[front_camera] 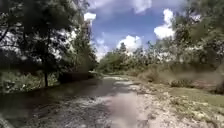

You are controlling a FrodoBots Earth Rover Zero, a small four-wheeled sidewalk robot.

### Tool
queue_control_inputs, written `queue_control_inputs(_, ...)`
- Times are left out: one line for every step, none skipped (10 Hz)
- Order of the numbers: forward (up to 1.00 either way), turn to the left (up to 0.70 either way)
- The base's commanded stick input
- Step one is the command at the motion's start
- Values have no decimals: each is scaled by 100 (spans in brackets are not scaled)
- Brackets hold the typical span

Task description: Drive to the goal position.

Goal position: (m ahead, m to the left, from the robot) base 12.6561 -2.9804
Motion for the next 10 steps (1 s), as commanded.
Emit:
queue_control_inputs(100, 0)
queue_control_inputs(100, 0)
queue_control_inputs(100, 0)
queue_control_inputs(100, 0)
queue_control_inputs(100, 0)
queue_control_inputs(100, 0)
queue_control_inputs(100, -4)
queue_control_inputs(100, -23)
queue_control_inputs(100, -27)
queue_control_inputs(100, -27)
